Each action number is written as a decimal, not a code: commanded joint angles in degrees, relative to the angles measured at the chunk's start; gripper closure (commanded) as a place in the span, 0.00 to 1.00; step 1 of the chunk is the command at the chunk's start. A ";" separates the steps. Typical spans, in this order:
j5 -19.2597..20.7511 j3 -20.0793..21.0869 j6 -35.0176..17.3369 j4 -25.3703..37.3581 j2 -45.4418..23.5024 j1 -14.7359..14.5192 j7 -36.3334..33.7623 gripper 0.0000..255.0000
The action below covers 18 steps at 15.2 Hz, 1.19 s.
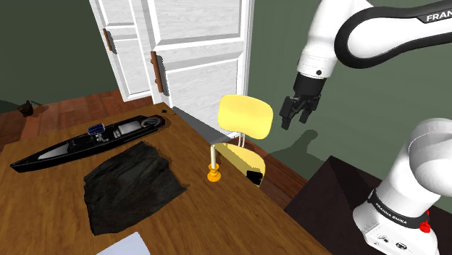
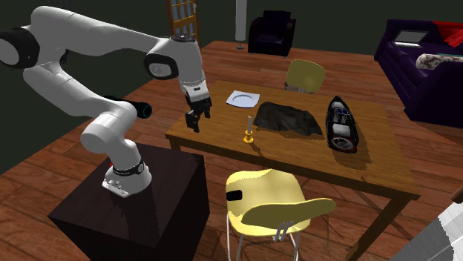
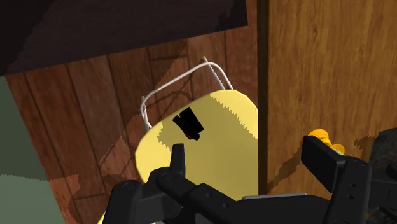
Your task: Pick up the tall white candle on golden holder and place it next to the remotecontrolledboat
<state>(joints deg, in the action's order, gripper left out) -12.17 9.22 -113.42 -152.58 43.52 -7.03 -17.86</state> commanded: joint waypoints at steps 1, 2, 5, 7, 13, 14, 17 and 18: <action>-1.13 2.05 -6.23 -1.04 -2.71 -0.71 -1.00 0.00; -1.67 3.20 -9.10 -1.46 -4.02 -1.12 -1.67 0.00; -2.86 6.79 -17.81 -2.08 -8.72 -2.00 -3.83 0.00; -3.10 9.31 -23.62 -1.94 -12.42 -2.19 -5.50 0.00; 1.48 18.29 -40.15 0.96 -25.32 0.70 -13.51 0.00; 3.60 20.21 -42.64 1.79 -27.63 2.02 -15.73 0.00; 14.93 27.32 -49.17 4.93 -34.85 8.39 -26.00 0.00; 21.33 30.08 -50.81 6.32 -37.47 11.38 -31.40 0.00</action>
<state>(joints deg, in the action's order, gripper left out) 3.02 36.59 -162.02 -147.13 8.42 1.82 -43.92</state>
